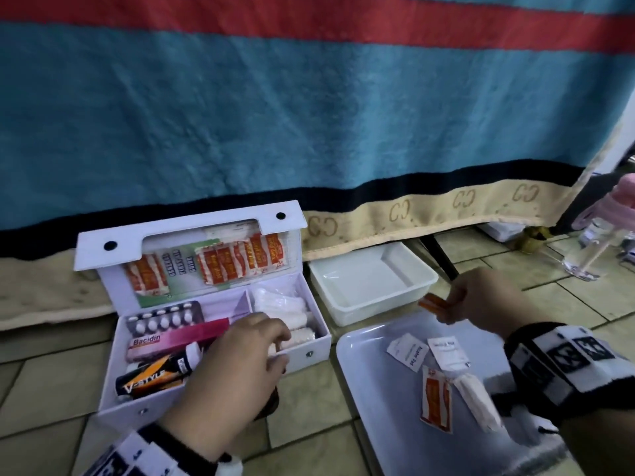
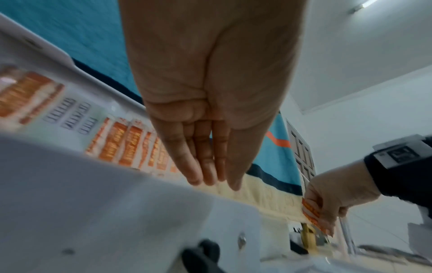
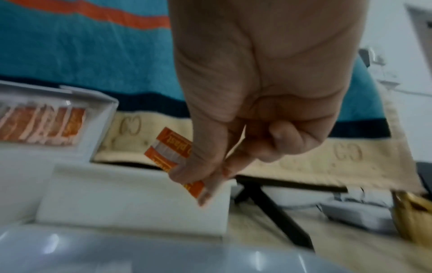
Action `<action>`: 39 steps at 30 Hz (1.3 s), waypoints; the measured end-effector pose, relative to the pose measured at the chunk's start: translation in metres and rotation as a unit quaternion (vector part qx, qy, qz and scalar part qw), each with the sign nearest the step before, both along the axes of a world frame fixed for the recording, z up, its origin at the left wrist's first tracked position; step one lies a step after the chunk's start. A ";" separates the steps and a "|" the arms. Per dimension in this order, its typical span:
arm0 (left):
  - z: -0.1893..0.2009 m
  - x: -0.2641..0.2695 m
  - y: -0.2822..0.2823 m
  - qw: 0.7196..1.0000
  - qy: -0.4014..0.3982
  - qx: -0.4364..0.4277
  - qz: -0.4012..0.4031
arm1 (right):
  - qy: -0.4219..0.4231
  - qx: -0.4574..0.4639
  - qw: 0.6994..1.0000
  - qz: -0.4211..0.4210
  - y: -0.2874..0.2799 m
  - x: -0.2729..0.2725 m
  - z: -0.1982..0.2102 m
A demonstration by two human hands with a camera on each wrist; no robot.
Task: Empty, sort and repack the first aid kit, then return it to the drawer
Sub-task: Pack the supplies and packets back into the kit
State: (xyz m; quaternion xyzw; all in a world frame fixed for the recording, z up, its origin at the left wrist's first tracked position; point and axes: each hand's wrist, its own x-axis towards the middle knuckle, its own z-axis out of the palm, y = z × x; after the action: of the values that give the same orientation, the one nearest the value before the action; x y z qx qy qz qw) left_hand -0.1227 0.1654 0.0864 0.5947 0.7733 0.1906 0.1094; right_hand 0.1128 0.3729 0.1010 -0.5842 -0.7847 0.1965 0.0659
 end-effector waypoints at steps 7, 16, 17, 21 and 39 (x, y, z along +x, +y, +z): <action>0.021 -0.054 -0.038 0.992 0.031 0.044 0.118 | 0.149 -0.037 0.982 0.112 -0.046 -0.064 0.006; 0.033 -0.115 -0.046 0.980 0.040 0.106 0.167 | 0.324 -0.081 0.908 0.254 -0.095 -0.206 0.032; 0.034 -0.118 -0.046 0.978 0.037 0.123 0.163 | 0.340 -0.060 0.900 0.267 -0.098 -0.218 0.036; 0.040 -0.130 -0.042 0.971 0.052 0.171 0.156 | 0.353 0.073 0.883 0.299 -0.105 -0.255 0.049; 0.022 -0.153 -0.046 0.953 -0.015 0.242 0.182 | 0.042 0.252 0.902 0.347 -0.106 -0.288 0.049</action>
State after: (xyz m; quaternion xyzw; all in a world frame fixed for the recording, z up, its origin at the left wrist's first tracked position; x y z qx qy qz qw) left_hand -0.2752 0.1196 0.1088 0.4496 0.7976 0.3973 -0.0625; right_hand -0.1753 0.2664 0.1500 -0.2304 -0.9574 0.0268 0.1720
